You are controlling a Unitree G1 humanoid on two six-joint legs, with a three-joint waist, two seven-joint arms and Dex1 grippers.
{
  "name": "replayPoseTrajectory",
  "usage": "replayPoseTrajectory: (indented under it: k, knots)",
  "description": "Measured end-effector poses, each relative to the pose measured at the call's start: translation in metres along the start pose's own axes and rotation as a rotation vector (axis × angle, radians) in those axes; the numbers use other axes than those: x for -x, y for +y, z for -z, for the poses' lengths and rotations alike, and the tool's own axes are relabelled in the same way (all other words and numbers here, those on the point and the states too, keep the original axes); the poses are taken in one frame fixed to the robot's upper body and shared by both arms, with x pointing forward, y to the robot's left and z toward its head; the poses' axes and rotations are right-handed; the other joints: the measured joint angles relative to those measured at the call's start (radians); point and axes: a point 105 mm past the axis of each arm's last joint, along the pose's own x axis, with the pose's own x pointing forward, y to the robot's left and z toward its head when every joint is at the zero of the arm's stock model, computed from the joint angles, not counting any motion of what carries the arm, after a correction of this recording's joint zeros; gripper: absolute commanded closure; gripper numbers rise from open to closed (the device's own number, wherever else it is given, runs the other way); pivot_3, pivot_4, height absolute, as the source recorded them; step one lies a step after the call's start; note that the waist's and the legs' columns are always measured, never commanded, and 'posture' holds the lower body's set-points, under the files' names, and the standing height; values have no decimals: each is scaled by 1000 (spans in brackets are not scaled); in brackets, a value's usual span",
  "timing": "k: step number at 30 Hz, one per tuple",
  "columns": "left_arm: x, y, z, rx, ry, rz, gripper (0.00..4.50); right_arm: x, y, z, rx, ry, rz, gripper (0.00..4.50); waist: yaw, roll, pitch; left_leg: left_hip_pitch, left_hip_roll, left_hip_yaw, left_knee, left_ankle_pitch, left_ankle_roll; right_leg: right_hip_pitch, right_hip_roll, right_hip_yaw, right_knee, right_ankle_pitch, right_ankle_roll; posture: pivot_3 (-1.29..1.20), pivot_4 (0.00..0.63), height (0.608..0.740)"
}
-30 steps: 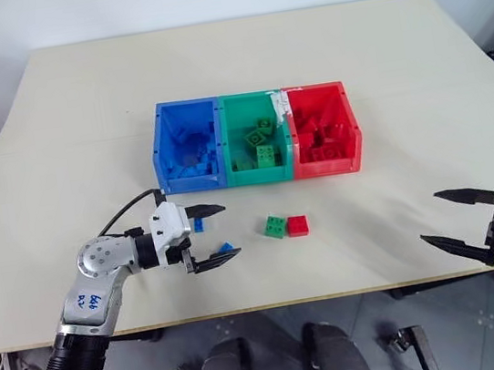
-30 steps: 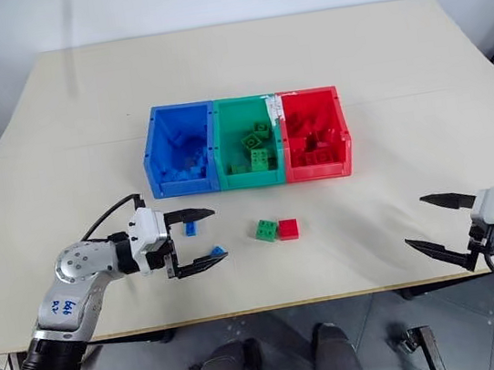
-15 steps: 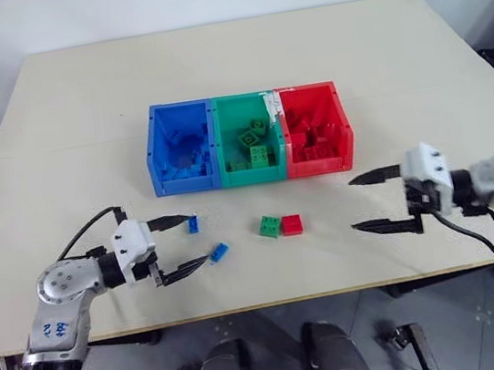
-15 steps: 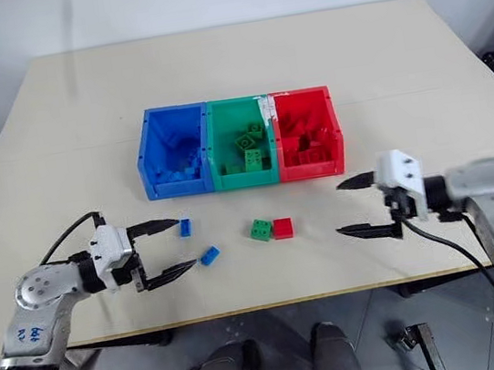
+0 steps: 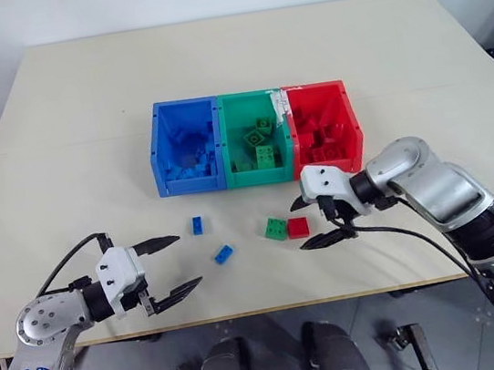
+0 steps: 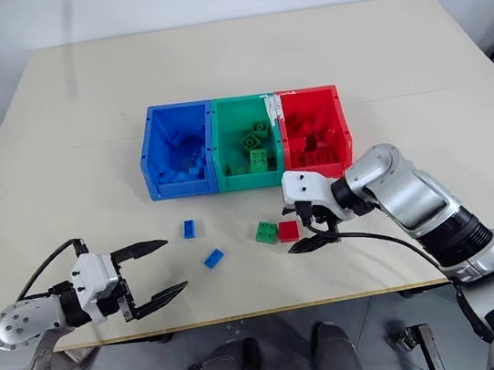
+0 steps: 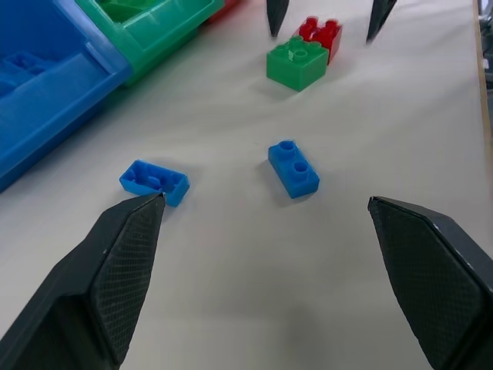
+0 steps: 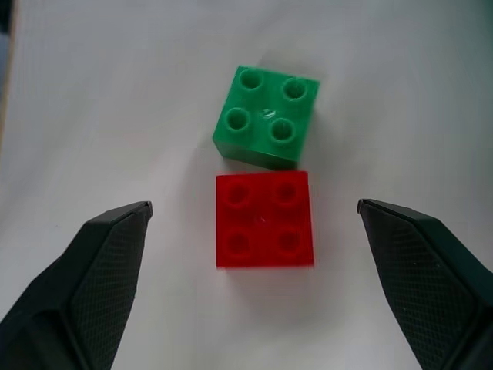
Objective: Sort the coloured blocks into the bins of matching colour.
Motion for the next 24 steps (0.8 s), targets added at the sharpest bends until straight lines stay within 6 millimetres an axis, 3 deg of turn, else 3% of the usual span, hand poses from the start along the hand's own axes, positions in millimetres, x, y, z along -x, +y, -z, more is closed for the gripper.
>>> replayPoseTrajectory:
  k: [7, 12, 18, 24]
  knots:
    - [-3, 2, -7, -2, -16, -7, 0, 1, -5, 3, 24, 25, 56, 2986, -1, 0, 0, 1, 0, 0, 0, 0, 0, 1, 0, -1, 0, 0, 0, 0, 150, 740]
    - [-11, 9, -18, -34, -56, -6, 0, 9, -10, 9, -4, 16, 131, 3045, 3, 0, 0, 1, 0, 0, 1, 1, 1, 2, 0, -1, 0, 0, 0, 0, 150, 740]
    - [-33, 15, -32, -43, -128, 31, 0, 56, -26, 1, -111, -76, 280, 3045, 4, 0, 0, 1, 0, 0, 1, 1, 1, 2, 0, -2, 0, 0, 0, 0, 150, 740]
    - [-58, 21, -49, -11, -204, 68, 0, 111, -82, -8, -188, -142, 609, 3045, -3, 0, 0, 1, 0, 2, 1, 2, 1, 2, 0, -1, 0, 0, 0, 0, 150, 740]
